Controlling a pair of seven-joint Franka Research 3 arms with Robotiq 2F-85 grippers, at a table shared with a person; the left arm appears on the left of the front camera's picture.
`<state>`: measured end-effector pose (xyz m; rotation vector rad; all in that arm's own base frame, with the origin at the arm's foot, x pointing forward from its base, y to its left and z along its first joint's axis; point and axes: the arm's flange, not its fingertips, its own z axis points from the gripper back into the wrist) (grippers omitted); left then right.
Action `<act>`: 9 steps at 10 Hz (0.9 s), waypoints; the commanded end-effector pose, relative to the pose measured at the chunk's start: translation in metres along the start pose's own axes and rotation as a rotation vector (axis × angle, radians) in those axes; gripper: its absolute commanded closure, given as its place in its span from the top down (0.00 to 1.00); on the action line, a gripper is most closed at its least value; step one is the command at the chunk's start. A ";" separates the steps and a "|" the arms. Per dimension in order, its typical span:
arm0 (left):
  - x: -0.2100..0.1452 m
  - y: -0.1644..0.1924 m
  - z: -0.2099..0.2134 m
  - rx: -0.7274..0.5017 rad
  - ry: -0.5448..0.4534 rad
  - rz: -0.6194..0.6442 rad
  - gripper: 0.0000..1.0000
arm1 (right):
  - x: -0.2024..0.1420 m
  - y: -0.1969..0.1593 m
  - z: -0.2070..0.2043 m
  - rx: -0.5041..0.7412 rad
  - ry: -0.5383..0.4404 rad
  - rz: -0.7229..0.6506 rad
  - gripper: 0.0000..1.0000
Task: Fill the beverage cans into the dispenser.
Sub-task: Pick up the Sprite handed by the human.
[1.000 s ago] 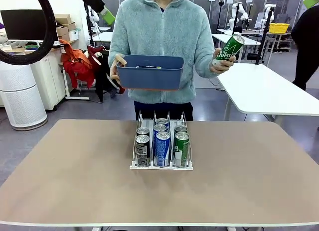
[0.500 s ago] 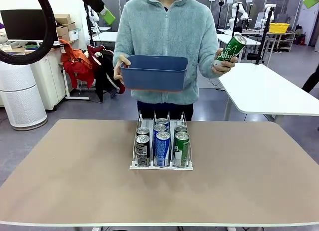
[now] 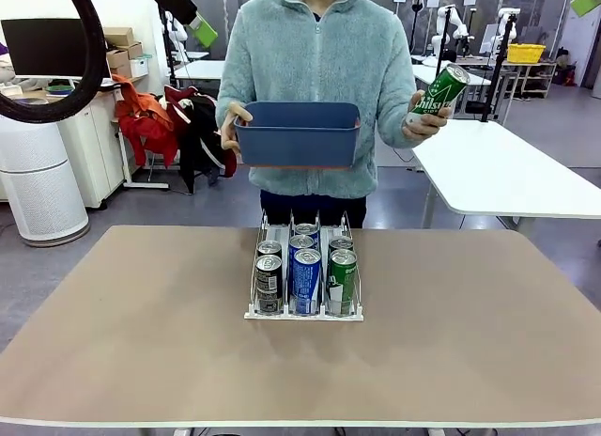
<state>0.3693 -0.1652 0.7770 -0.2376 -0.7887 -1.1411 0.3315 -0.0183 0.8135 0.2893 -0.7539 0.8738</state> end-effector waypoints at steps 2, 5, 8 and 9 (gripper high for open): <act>-0.003 0.001 -0.001 -0.011 -0.021 -0.002 1.00 | -0.001 0.001 0.000 0.008 0.001 -0.002 1.00; -0.003 0.001 -0.001 -0.011 -0.021 -0.002 1.00 | 0.000 0.000 0.000 0.000 0.000 0.000 1.00; -0.003 0.001 -0.001 -0.011 -0.021 -0.002 1.00 | 0.010 -0.020 -0.036 0.053 0.079 0.008 1.00; -0.003 0.001 -0.001 -0.011 -0.021 -0.002 1.00 | 0.013 -0.029 -0.048 0.067 0.110 0.026 1.00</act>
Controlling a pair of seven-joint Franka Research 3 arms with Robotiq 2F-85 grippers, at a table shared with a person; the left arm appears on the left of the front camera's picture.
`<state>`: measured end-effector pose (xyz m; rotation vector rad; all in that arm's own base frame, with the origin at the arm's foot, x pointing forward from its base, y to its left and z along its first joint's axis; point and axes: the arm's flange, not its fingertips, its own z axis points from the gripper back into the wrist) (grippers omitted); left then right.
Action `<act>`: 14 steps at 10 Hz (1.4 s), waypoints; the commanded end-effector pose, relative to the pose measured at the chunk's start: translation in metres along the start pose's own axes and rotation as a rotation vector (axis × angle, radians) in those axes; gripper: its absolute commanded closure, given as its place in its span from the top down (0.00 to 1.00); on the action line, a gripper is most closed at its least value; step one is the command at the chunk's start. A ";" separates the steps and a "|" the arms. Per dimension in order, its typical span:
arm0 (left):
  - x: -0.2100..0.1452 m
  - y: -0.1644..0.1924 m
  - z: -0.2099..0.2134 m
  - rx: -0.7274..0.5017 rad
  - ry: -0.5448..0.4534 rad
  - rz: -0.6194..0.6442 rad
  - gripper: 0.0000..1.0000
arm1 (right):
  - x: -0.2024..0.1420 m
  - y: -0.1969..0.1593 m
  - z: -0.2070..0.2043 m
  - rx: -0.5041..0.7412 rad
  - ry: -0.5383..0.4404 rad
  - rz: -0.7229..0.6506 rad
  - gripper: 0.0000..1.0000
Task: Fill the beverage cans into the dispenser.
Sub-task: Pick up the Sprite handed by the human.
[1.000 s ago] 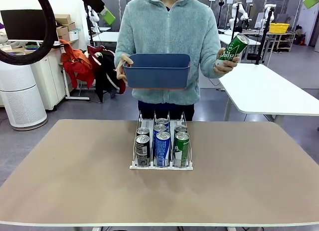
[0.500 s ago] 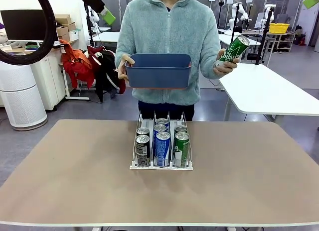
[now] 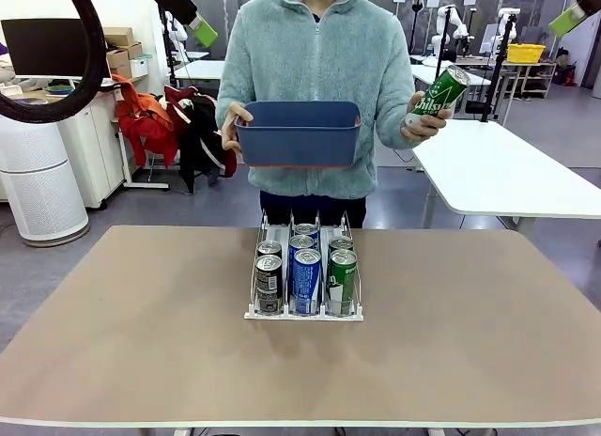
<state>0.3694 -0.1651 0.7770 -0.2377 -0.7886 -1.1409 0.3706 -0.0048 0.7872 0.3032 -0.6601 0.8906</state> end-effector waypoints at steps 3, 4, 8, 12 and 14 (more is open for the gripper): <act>-0.003 0.001 -0.001 -0.011 -0.022 -0.003 1.00 | 0.021 -0.026 -0.034 0.015 0.054 0.062 1.00; -0.003 0.001 -0.001 -0.011 -0.022 -0.003 1.00 | 0.024 -0.030 -0.043 0.029 0.061 0.061 1.00; -0.003 0.001 -0.001 -0.011 -0.022 -0.003 1.00 | 0.042 -0.035 -0.097 -0.015 0.062 0.064 1.00; -0.003 0.001 -0.001 -0.011 -0.022 -0.003 1.00 | 0.059 -0.047 -0.128 0.006 0.058 0.114 1.00; -0.003 0.001 -0.001 -0.011 -0.022 -0.003 1.00 | 0.055 -0.042 -0.120 -0.018 0.074 0.084 1.00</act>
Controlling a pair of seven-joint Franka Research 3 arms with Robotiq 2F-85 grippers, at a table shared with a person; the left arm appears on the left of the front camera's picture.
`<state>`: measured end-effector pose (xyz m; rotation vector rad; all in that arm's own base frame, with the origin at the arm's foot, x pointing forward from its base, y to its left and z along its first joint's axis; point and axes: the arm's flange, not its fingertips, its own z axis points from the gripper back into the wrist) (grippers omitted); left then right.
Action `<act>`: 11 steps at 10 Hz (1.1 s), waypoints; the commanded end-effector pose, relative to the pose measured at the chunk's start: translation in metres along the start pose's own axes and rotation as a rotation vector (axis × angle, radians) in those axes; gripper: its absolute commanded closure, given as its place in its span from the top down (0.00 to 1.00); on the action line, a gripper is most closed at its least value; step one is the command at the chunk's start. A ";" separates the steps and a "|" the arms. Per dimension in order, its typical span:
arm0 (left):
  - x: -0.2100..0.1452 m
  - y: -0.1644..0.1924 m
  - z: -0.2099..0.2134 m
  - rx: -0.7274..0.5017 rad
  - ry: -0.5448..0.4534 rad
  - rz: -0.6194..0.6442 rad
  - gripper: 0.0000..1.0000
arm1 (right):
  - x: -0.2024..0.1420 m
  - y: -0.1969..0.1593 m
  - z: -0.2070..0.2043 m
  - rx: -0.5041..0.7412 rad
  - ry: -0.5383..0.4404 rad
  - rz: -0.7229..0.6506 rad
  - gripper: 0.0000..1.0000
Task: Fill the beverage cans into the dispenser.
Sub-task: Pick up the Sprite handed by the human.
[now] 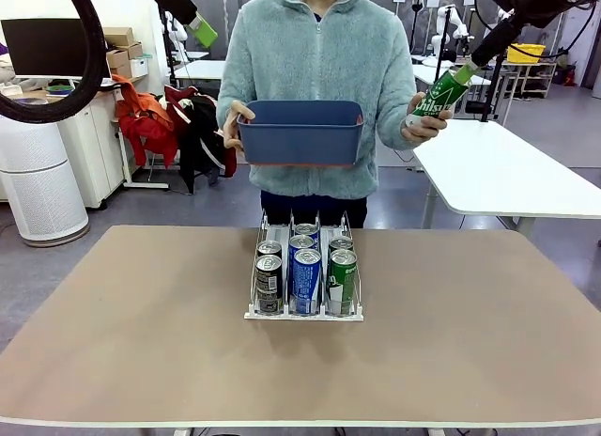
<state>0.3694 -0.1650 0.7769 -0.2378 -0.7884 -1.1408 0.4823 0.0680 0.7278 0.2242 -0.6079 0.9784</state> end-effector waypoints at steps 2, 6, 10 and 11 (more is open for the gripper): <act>-0.003 0.001 -0.001 -0.011 -0.022 -0.003 1.00 | 0.000 0.000 0.000 0.000 0.000 0.000 1.00; -0.003 0.001 -0.001 -0.011 -0.022 -0.003 1.00 | -0.002 -0.022 -0.013 0.025 -0.025 0.007 1.00; -0.003 0.001 -0.001 -0.011 -0.022 -0.003 1.00 | -0.001 -0.035 -0.024 0.055 -0.024 -0.008 1.00; -0.003 0.001 -0.001 -0.011 -0.022 -0.003 1.00 | 0.000 -0.042 -0.027 0.073 -0.031 0.001 1.00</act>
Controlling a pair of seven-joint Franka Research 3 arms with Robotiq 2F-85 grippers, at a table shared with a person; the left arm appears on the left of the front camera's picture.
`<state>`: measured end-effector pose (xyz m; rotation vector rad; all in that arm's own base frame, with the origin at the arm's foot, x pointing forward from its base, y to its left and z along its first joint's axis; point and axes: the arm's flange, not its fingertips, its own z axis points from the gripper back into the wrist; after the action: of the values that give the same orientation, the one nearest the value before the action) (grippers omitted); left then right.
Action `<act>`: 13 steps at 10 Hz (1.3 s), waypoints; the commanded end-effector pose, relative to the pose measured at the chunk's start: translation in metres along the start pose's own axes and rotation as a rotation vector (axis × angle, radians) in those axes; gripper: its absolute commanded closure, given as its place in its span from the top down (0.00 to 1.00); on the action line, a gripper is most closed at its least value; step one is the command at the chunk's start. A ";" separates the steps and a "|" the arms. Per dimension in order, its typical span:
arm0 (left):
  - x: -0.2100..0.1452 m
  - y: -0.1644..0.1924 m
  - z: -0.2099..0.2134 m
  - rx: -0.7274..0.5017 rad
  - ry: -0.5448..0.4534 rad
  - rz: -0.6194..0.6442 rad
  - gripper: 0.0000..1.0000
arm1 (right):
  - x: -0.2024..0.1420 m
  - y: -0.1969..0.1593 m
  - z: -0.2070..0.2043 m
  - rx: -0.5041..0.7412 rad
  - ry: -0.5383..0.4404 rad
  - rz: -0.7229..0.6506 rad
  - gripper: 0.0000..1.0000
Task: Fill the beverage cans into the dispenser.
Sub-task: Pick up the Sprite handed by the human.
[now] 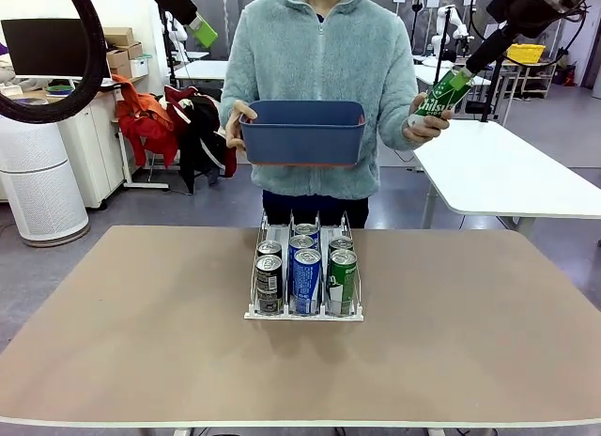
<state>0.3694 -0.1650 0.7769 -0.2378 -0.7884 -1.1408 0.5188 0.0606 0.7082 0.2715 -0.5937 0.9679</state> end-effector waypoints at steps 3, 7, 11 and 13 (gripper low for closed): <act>-0.003 0.001 -0.001 -0.011 -0.022 -0.003 1.00 | 0.004 -0.014 -0.016 0.054 -0.022 0.016 1.00; -0.003 0.001 -0.001 -0.011 -0.022 -0.003 1.00 | 0.001 -0.013 -0.024 0.084 -0.018 0.010 1.00; -0.003 0.001 -0.001 -0.011 -0.022 -0.003 1.00 | 0.002 -0.009 -0.028 0.050 0.003 -0.011 1.00; -0.003 0.001 -0.001 -0.011 -0.022 -0.003 1.00 | 0.002 -0.009 -0.028 0.050 0.003 -0.011 1.00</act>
<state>0.3694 -0.1650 0.7769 -0.2378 -0.7884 -1.1408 0.5361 0.0697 0.6875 0.3258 -0.5580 0.9789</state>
